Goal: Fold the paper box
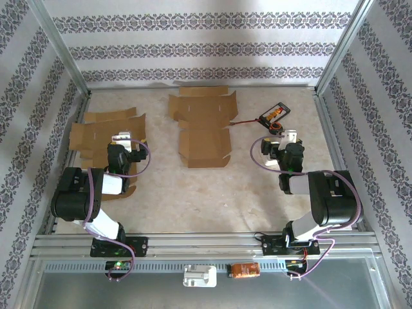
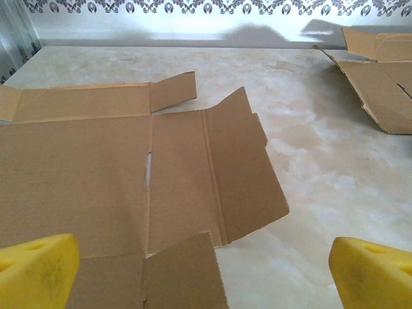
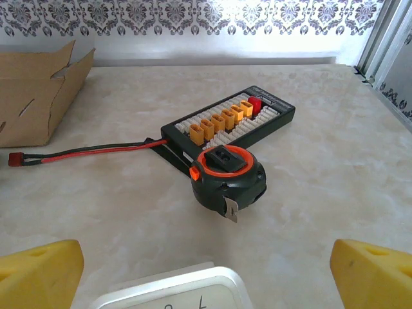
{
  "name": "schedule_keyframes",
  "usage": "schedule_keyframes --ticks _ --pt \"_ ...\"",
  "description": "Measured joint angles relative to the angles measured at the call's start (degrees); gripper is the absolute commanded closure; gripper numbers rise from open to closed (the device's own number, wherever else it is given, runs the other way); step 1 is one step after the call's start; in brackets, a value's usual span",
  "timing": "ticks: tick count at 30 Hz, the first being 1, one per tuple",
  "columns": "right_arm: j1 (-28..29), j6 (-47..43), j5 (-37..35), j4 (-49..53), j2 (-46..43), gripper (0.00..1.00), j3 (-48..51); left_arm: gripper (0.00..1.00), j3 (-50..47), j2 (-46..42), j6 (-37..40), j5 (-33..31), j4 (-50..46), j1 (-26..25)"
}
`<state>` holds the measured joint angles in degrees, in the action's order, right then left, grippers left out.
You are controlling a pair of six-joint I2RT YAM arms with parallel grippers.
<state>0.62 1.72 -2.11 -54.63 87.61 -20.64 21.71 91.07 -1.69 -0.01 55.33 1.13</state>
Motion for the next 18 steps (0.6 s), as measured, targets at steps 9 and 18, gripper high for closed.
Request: schedule_keyframes --ticks 9,18 --pt "0.0 0.0 0.0 0.0 0.0 0.02 0.0 0.0 -0.2 0.0 0.0 0.0 0.3 0.0" --pt "0.0 0.0 0.0 1.8 -0.9 0.02 -0.1 0.0 -11.0 0.5 0.0 -1.2 13.1 0.0"
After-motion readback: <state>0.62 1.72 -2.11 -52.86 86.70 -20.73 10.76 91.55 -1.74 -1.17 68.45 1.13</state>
